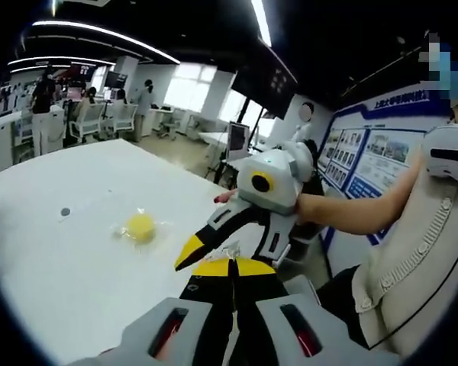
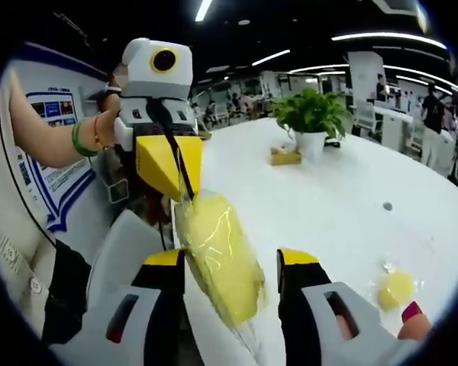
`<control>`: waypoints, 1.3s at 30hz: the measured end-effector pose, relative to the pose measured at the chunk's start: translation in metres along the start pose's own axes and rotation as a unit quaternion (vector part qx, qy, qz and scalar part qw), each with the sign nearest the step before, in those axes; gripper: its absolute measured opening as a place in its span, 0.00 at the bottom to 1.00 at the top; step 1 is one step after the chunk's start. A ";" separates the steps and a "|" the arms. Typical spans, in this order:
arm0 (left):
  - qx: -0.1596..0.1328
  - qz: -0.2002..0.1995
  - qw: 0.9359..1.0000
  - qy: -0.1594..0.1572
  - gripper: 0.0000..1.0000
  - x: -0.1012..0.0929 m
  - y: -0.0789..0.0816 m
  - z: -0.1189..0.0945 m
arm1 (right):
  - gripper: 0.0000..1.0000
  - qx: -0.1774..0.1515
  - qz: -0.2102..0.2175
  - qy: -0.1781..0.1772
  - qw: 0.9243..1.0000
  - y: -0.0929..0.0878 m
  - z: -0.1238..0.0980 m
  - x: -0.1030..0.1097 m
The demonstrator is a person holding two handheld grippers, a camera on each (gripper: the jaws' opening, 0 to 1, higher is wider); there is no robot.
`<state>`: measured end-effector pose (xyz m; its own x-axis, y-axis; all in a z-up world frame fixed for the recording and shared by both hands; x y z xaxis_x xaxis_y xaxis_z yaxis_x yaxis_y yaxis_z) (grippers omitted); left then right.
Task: Compare the silicone blocks by pressing each to a similar depth, holding the contact briefly, and releasing to observe deformation and rebound differences across the visible hardness samples.
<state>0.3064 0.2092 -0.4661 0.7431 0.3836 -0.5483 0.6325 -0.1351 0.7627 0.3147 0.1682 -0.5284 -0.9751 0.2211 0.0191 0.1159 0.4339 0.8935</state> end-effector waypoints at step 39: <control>-0.050 -0.140 0.985 0.092 0.00 0.166 -0.018 0.025 | 0.61 -0.102 0.167 -0.266 0.944 -0.052 -0.126 0.029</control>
<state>0.4235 0.2525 -0.5792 0.4852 0.5531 -0.6772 0.7752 0.0863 0.6258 0.2569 0.0420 -0.5182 -0.6509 0.7468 0.1365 0.3087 0.0962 0.9463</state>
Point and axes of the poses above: the point that each gripper's makers call its tool centre point, and the gripper's own axes: z roughly forward along the fingers, x roughly to its left, y roughly out of its top, the point moved 3 cm from there along -z, roughly backward along the fingers, and after that the axes turned 12 degrees about -z, right-handed, at the moved point
